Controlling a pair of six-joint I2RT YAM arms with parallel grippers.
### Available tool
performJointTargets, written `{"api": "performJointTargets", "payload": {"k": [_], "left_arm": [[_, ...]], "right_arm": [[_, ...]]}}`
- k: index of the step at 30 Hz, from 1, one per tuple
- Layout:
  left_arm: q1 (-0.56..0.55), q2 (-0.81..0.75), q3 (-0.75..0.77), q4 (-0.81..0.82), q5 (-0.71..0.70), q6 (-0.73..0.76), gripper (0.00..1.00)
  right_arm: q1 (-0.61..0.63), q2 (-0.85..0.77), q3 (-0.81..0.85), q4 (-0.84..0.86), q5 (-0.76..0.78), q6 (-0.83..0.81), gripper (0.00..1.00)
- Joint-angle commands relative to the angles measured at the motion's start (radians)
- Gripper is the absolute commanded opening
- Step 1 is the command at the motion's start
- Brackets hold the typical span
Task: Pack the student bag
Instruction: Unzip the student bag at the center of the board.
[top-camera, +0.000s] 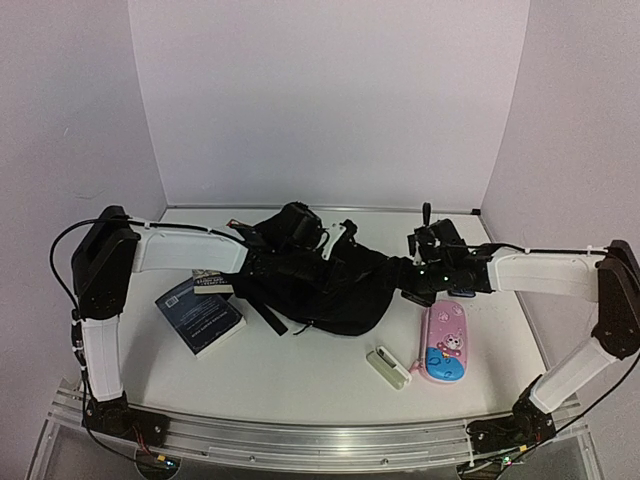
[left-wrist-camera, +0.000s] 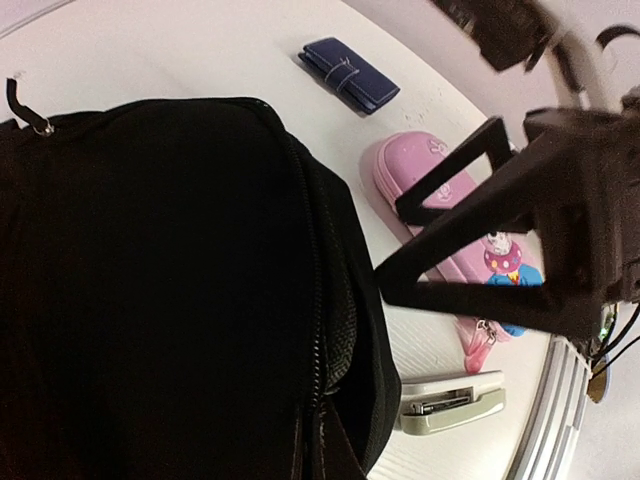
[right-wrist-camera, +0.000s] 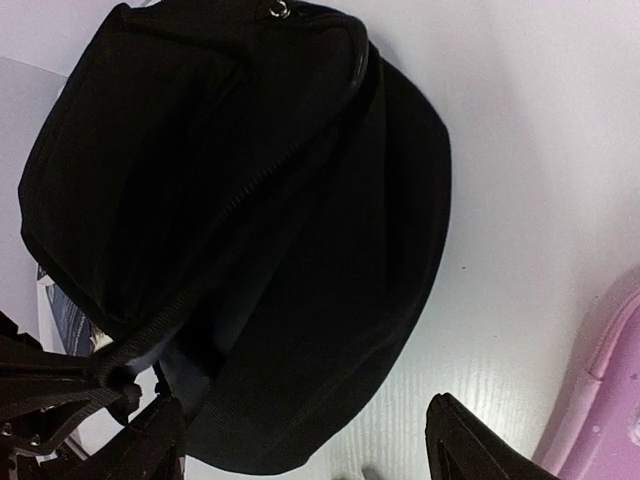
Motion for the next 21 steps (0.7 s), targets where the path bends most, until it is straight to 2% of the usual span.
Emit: {"api": "performJointTargets", "payload": {"k": [1,4,5,8,11,14,21], "left_arm": [[-0.002,-0.093,-0.005,0.079,-0.06,-0.036,0.0],[-0.002,-0.104,-0.02,0.086,-0.083,-0.053,0.0],[-0.002,-0.108,-0.024,0.086,-0.095,-0.056,0.0],[0.005,-0.134,-0.037,0.082,-0.145,-0.071,0.0],[0.04,-0.17,-0.058,0.083,-0.18,-0.103,0.0],[0.094,-0.228,-0.09,0.096,-0.204,-0.141,0.0],[0.233,-0.328,-0.196,0.113,-0.24,-0.262,0.0]], "right_arm": [[0.034,0.064,0.006,0.096,-0.002,0.064,0.78],[0.055,0.11,0.028,0.099,0.038,0.076,0.71],[0.058,0.123,0.032,0.099,0.05,0.082,0.67],[0.059,0.145,0.041,0.098,0.104,0.09,0.44],[0.058,0.15,0.056,0.083,0.171,0.08,0.17],[0.035,0.15,0.075,0.035,0.227,0.046,0.0],[-0.129,0.116,0.052,-0.011,0.236,-0.063,0.0]]}}
